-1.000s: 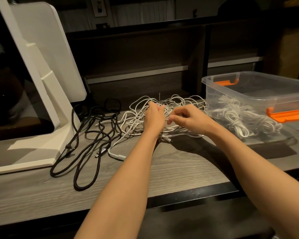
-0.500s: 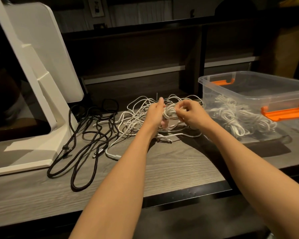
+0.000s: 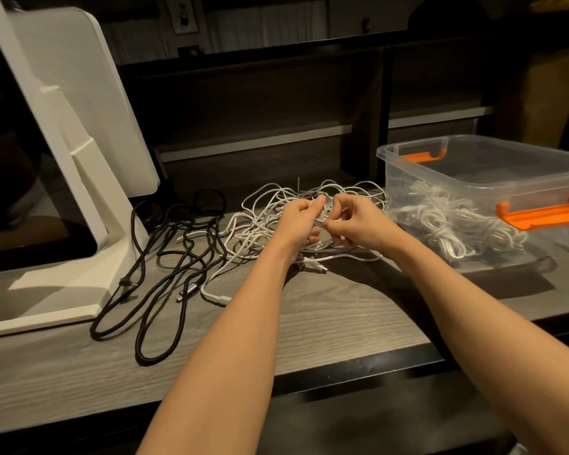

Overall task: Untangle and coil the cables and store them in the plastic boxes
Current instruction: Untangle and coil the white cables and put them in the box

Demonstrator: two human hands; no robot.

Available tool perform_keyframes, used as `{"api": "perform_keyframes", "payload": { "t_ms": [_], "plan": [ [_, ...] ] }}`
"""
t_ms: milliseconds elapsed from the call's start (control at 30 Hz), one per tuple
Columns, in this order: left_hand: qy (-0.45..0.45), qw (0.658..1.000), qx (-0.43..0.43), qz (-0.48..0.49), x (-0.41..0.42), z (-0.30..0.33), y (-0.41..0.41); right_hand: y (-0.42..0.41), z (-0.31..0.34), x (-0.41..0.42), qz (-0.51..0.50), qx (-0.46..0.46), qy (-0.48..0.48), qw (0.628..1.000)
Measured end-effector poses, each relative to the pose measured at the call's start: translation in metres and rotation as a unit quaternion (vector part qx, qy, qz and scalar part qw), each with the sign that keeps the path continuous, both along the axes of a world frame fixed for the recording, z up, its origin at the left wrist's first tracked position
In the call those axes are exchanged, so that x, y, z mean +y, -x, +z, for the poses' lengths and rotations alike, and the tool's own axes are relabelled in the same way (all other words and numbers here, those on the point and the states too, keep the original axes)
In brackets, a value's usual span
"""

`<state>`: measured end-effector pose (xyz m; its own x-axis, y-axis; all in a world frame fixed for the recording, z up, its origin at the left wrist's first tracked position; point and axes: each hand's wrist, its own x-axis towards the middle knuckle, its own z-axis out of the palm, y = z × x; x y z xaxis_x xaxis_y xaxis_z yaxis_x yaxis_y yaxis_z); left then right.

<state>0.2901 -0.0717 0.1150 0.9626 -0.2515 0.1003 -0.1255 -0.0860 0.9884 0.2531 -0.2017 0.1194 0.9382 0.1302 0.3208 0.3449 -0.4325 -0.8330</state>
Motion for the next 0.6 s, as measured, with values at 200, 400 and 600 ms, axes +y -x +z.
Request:
{"api": "perform_keyframes", "payload": {
  "t_ms": [200,400,600],
  "plan": [
    [-0.041,0.999,-0.024,-0.010,0.004,0.000,-0.002,0.004,0.001,-0.001,0.065,-0.005,-0.011,0.998],
    [-0.052,0.998,-0.036,-0.015,0.011,0.000,0.000,0.003,0.001,-0.005,0.128,0.043,-0.096,0.986],
    [-0.043,0.998,-0.046,-0.014,0.008,0.000,0.002,0.005,0.002,-0.006,0.063,0.045,-0.033,0.996]
  ]
}}
